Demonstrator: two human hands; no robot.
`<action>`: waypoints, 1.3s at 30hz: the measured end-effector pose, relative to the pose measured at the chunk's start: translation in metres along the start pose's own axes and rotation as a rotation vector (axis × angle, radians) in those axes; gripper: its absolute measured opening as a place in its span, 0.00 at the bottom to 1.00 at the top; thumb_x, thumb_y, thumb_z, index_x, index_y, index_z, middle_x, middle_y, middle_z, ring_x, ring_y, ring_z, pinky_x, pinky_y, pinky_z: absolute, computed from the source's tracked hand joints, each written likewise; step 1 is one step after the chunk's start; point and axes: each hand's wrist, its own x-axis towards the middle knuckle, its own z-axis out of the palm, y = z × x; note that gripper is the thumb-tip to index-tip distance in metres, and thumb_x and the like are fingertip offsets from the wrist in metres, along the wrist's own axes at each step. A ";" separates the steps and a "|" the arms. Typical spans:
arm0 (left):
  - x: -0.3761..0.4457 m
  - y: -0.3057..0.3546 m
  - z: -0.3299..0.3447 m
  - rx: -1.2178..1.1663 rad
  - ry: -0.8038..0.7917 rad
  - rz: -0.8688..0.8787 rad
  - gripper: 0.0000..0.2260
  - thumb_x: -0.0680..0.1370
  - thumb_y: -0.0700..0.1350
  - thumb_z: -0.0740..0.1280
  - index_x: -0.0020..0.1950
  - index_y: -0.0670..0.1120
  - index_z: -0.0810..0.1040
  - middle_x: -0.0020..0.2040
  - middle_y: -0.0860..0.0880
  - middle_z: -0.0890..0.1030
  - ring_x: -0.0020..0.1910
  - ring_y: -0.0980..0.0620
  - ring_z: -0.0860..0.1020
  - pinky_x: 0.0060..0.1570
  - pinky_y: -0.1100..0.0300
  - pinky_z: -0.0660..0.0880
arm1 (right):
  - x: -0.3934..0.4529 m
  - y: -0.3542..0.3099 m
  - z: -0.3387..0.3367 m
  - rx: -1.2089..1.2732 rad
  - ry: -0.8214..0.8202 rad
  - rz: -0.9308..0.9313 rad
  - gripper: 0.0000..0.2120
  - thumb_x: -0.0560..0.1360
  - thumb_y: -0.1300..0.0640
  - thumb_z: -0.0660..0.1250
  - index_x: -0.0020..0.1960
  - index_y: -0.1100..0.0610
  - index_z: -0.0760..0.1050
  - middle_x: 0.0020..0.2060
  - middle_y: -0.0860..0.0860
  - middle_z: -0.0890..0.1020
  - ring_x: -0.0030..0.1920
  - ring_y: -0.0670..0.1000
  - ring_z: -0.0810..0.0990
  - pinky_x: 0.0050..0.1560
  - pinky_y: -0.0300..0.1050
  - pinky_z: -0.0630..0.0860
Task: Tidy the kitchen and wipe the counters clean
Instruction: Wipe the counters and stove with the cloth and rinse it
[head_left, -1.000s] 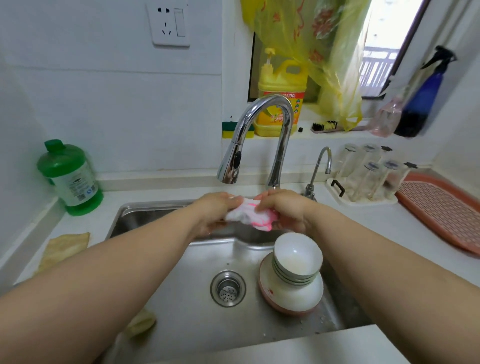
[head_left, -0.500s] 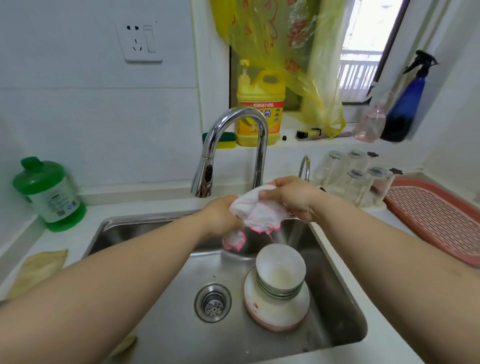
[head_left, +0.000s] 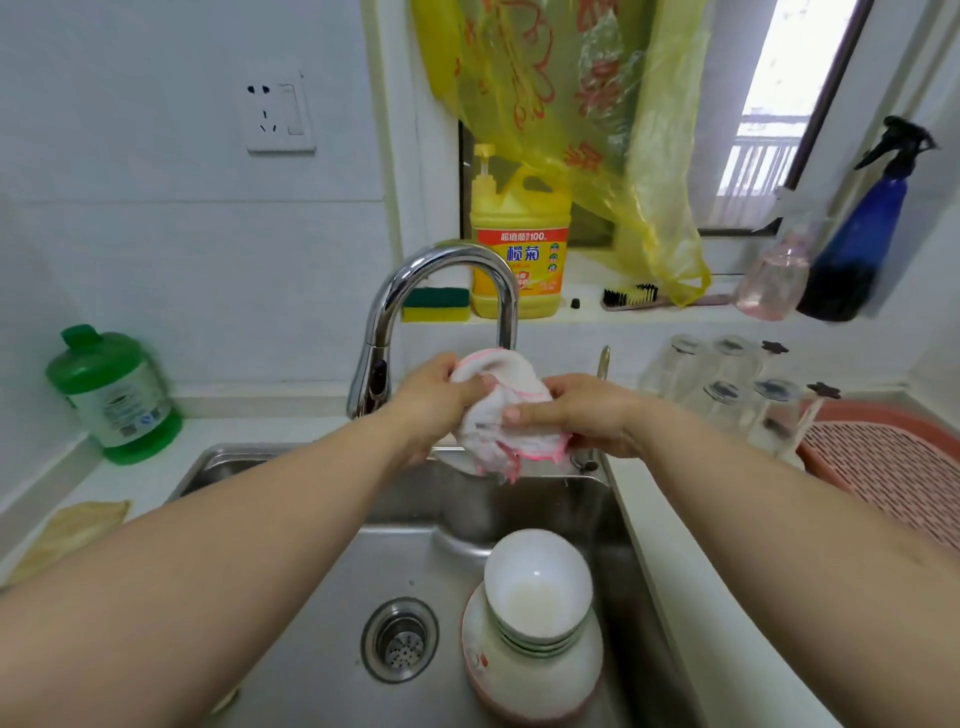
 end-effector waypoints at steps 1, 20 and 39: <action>0.002 0.003 0.000 -0.037 0.035 0.007 0.11 0.74 0.48 0.69 0.52 0.45 0.76 0.52 0.41 0.81 0.53 0.41 0.80 0.57 0.42 0.76 | 0.000 0.008 -0.001 0.021 -0.046 0.048 0.24 0.66 0.45 0.76 0.58 0.54 0.78 0.49 0.52 0.84 0.42 0.50 0.79 0.42 0.44 0.76; -0.006 0.008 0.011 0.407 0.130 0.047 0.10 0.79 0.50 0.61 0.51 0.43 0.73 0.49 0.45 0.78 0.51 0.43 0.75 0.50 0.54 0.72 | 0.024 -0.006 0.003 0.444 0.381 -0.122 0.09 0.77 0.61 0.65 0.57 0.56 0.74 0.48 0.55 0.82 0.44 0.54 0.82 0.41 0.48 0.80; 0.006 0.074 -0.004 0.857 0.032 0.477 0.38 0.76 0.42 0.66 0.79 0.49 0.46 0.79 0.50 0.41 0.76 0.49 0.56 0.68 0.62 0.59 | 0.024 -0.052 -0.031 0.272 0.607 -0.427 0.20 0.66 0.67 0.67 0.50 0.47 0.67 0.44 0.48 0.74 0.43 0.51 0.74 0.43 0.50 0.76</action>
